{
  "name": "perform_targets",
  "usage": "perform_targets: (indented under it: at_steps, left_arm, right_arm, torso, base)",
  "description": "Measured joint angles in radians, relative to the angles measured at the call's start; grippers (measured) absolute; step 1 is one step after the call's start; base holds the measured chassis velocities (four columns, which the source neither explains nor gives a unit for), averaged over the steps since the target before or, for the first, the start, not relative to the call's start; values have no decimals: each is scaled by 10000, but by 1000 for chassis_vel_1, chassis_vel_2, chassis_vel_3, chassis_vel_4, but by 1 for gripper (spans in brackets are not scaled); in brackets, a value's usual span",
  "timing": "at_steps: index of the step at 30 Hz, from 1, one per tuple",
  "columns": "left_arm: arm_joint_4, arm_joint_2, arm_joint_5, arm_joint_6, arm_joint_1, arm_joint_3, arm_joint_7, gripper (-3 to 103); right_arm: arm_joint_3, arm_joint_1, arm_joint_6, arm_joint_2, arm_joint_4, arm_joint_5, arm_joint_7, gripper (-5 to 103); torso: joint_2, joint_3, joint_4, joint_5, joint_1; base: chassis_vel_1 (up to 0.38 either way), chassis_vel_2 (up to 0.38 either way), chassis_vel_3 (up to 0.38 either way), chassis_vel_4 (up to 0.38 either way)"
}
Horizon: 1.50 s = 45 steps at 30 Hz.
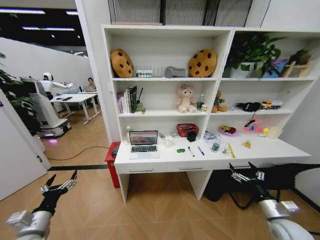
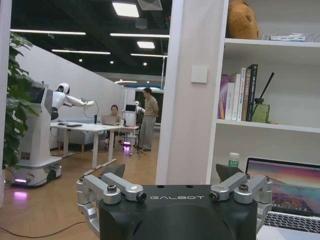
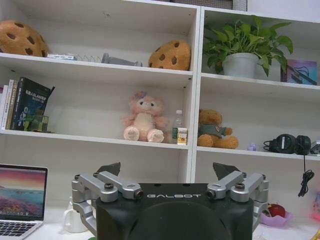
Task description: Organize the objects on the table.
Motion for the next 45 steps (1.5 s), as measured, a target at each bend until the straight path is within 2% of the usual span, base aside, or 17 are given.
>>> perform_targets:
  at_steps: [45]
  left_arm:
    - [102,27,-14,-4,-97,38,-3,99]
  right_arm:
    - [-48,22,-16,9,-46,64,-87,100]
  torso:
    - [0,0,0,0,0]
  base:
    - [0,0,0,0]
